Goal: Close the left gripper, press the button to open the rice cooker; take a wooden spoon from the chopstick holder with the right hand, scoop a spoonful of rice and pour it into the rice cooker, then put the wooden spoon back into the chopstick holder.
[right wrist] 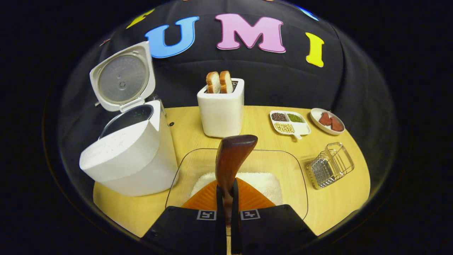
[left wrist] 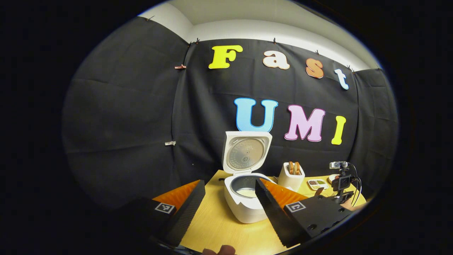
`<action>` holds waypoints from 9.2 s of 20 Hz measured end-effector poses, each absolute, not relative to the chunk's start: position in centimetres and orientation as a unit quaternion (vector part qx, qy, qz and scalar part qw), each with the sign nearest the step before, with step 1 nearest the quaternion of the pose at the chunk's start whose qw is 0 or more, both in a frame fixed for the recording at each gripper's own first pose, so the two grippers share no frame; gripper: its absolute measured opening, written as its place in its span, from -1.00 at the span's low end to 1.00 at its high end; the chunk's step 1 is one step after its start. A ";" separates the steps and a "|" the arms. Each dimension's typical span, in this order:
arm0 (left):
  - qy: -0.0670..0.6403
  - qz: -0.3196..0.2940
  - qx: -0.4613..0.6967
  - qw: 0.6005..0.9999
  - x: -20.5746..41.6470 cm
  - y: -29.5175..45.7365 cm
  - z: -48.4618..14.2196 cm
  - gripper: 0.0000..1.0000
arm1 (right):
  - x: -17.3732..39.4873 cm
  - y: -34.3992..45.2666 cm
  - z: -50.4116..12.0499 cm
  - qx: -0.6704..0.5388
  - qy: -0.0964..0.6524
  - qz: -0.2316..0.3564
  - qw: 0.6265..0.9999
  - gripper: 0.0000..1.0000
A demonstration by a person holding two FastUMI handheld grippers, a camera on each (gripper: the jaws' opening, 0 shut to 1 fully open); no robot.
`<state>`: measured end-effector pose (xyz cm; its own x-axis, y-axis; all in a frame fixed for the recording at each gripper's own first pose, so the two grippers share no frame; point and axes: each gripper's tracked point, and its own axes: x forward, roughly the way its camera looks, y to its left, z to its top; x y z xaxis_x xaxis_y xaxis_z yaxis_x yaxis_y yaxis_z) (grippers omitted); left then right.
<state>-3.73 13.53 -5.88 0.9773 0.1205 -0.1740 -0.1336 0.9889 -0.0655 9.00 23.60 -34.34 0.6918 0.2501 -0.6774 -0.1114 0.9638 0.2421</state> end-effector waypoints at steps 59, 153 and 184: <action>0.112 0.127 -0.051 0.984 -4.7 18.7 -10.0 0.91 | 20.0 37.6 -12.5 0.490 0.244 0.164 0.821 -0.82; 0.119 0.097 0.007 0.988 -7.8 1.4 -4.6 0.90 | 18.4 -2.3 -13.5 0.214 0.167 0.133 0.953 -0.82; 0.155 0.132 0.008 0.979 -9.7 -2.2 -4.3 0.89 | 18.1 -6.0 -33.2 0.236 0.312 0.070 0.918 -0.10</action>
